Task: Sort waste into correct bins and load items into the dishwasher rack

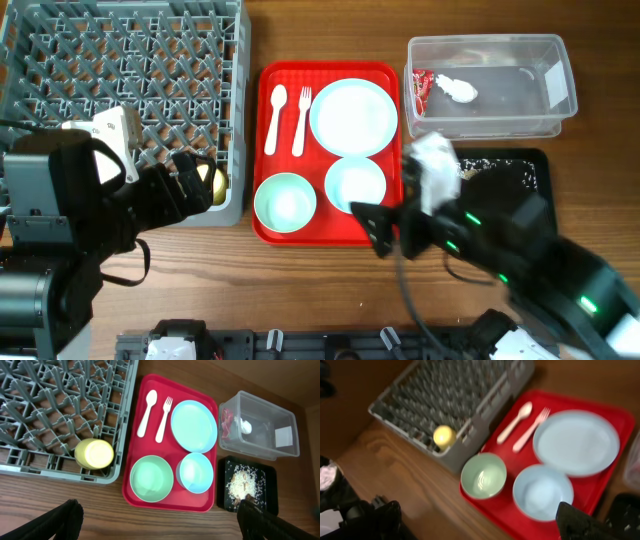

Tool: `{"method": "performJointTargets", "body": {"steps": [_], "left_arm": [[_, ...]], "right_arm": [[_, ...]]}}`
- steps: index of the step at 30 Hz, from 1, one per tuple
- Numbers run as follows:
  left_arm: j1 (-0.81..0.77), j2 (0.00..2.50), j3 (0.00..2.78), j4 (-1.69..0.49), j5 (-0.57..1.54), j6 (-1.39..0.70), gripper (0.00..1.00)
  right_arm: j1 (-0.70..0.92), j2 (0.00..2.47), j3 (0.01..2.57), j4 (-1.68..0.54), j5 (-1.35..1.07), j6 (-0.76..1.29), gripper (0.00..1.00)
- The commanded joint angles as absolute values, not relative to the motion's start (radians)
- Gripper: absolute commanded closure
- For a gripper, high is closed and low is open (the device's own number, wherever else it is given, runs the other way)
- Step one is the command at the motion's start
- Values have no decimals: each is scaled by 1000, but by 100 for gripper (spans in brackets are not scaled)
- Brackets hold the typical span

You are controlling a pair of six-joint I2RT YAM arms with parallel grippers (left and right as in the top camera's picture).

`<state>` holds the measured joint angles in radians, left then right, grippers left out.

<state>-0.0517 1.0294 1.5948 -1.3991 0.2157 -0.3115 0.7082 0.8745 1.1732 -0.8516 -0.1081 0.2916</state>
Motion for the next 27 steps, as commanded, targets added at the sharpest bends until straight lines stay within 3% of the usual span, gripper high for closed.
{"method": "performJointTargets", "body": {"steps": [1,10,18,27], "left_arm": [[-52,1028,1602,-1397,231,-295,0],[-52,1028,1602,-1397,231,-295,0],[-52,1028,1602,-1397,231,-295,0],[-52,1028,1602,-1397,231,-295,0]], "right_arm": [[709,704,1183,-836,43,151,0],[690,533,1159,-876,251,-44,0],[458,479,912,-709,85,-45,0],[318,180,459,-407,-46,-46,0]]}}
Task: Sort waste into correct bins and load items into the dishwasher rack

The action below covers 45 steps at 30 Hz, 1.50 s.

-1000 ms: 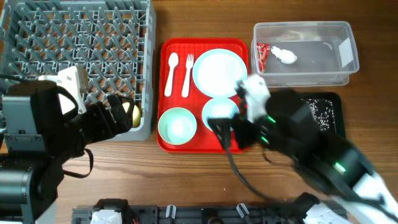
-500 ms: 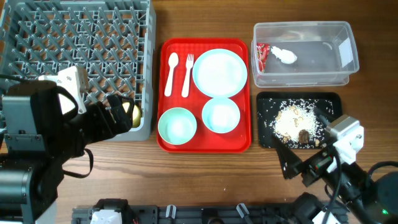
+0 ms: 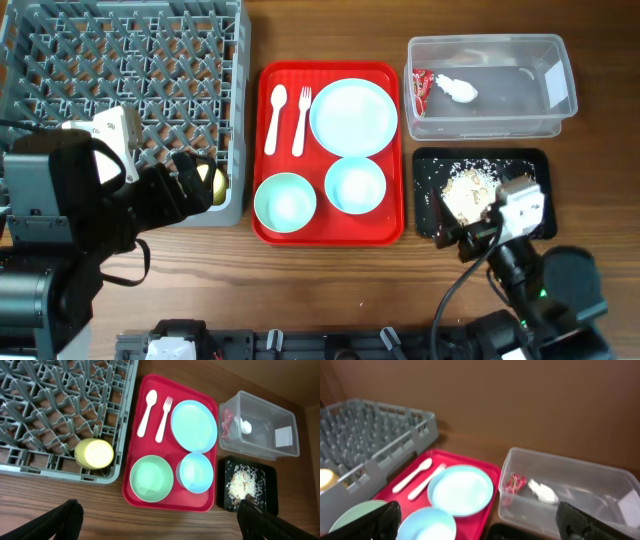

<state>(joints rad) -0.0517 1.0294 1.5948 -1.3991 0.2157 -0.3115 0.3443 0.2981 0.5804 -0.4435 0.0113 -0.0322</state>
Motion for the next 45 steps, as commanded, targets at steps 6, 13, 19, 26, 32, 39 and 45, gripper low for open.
{"method": "performJointTargets", "body": {"steps": [6,13,19,26,32,39,45], "left_arm": [[-52,1028,1602,-1397,231,-295,0],[-52,1028,1602,-1397,231,-295,0],[-52,1028,1602,-1397,231,-295,0],[-52,1028,1602,-1397,231,-295,0],[-52,1028,1602,-1397,231,-295,0],[-52,1028,1602,-1397,231,-295,0],[-52,1028,1602,-1397,231,-295,0]], "right_arm": [[286,19,273,-376,-46,-45,0],[283,3,102,-159,-46,-46,0],[283,3,4,5,-46,-46,0],[283,4,5,3,-46,-46,0],[283,5,5,3,-46,-46,0],[283,5,5,3,-46,-46,0],[283,5,5,3,-46,-46,0]]}}
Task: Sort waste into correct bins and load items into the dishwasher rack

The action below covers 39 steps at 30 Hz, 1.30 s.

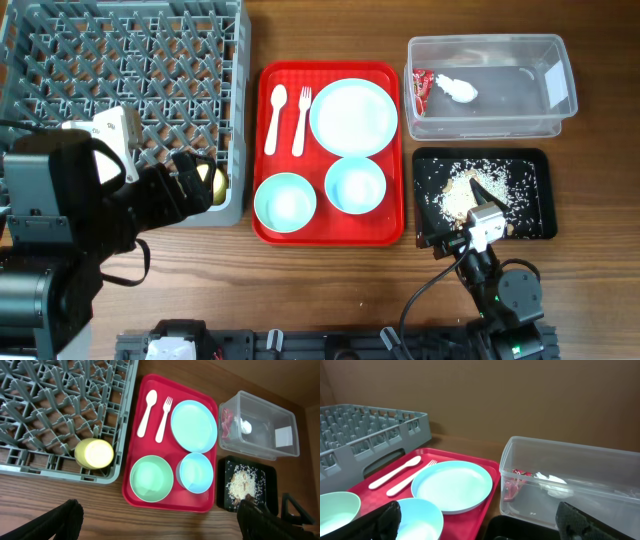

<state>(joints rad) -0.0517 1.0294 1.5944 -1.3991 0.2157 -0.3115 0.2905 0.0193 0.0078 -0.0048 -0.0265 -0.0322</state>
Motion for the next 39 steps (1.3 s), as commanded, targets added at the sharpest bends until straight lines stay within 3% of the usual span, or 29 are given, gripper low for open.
{"method": "performJointTargets", "body": {"steps": [1,11,18,23,29,34,38,39], "left_arm": [[-52,1028,1602,-1397,231,-295,0],[-105,1090,1601,-1293,355,-448,0],[-368,1319,1601,-1312,180,-393,0],[-451,1469,1601,-1224,101,-409,0],[-449,1683,1601,-1056,-138,-437,15],[-445,1866,1601,-934,-149,-363,21],[-429,1983,1601,-870,-151,-340,44],[-422,2001,1601,-863,-147,-340,45]], "right_arm": [[283,5,5,3,-46,-46,0],[283,5,5,3,-46,-46,0],[283,5,5,3,-46,-46,0],[283,5,5,3,-46,-46,0],[283,5,5,3,-46,-46,0],[283,5,5,3,-46,-46,0],[283,5,5,3,-46,-46,0],[283,5,5,3,-46,-46,0]]}}
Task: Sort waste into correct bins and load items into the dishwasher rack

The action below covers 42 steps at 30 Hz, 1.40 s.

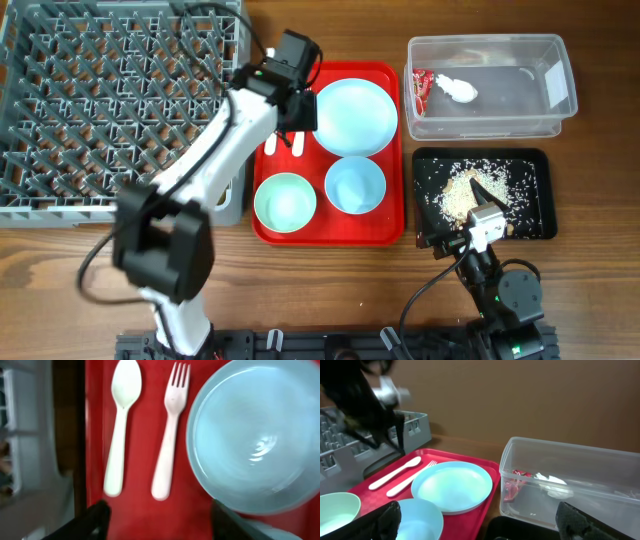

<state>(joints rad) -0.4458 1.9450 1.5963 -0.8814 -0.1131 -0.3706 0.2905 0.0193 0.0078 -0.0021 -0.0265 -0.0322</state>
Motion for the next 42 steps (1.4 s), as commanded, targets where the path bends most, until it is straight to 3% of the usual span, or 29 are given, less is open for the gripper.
{"method": "performJointTargets", "body": {"steps": [1,9,21,32,38,42], "left_arm": [[-415,2015,1601,-855,-139,-339,45],[-393,2093,1601,-785,-31,-162,39],[-410,2141,1601,-722,-19,-160,51],[-432,2196,1601,-684,-8,-160,56],[-437,2196,1601,-667,-8,-160,66],[-437,2196,1601,-669,-8,-161,85]], "right_arm": [[283,5,5,3,-46,-46,0],[283,5,5,3,-46,-46,0],[283,5,5,3,-46,-46,0],[283,5,5,3,-46,-46,0],[283,5,5,3,-46,-46,0],[283,5,5,3,-46,-46,0]]}}
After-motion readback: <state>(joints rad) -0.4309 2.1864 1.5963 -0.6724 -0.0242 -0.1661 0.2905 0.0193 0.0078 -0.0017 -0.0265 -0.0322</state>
